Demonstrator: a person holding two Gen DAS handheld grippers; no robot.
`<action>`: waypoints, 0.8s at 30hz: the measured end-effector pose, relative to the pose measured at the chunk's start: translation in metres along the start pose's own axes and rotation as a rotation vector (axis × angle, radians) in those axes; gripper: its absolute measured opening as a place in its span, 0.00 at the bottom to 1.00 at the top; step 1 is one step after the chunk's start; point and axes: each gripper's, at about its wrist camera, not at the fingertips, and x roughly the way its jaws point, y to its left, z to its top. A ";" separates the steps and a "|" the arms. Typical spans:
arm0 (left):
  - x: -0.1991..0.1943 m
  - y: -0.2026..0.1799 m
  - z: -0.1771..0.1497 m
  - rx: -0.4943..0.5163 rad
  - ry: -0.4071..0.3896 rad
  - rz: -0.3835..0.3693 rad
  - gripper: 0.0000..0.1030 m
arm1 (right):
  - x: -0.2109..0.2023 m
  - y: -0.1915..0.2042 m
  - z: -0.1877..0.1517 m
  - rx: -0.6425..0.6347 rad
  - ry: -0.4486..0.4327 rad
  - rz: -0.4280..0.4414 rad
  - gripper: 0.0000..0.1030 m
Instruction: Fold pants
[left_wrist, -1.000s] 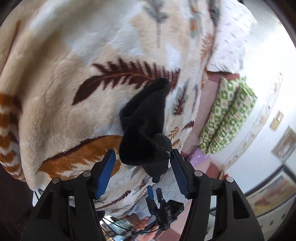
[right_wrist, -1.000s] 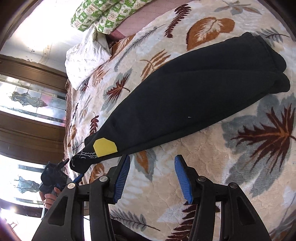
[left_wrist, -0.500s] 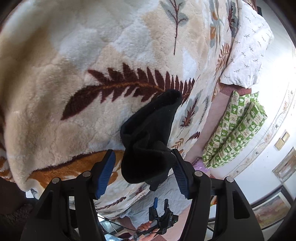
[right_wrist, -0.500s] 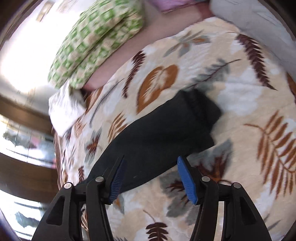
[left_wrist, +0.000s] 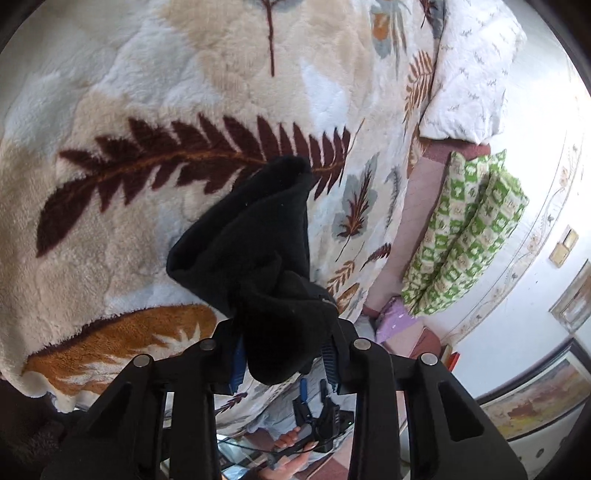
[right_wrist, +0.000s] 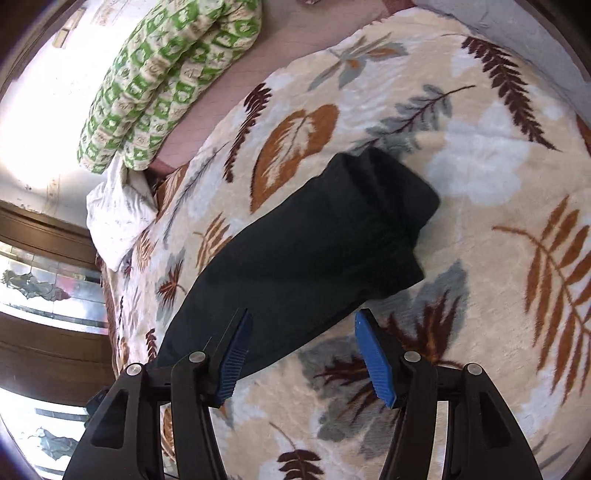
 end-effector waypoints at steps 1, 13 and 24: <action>0.001 0.001 -0.002 0.009 0.008 0.012 0.30 | -0.004 -0.006 0.003 0.022 -0.015 0.010 0.58; -0.028 0.010 -0.011 0.009 -0.006 0.012 0.51 | 0.023 -0.039 0.018 0.325 0.047 0.106 0.66; -0.019 0.002 -0.007 -0.168 0.022 0.060 0.53 | 0.043 -0.043 0.017 0.385 0.027 0.090 0.66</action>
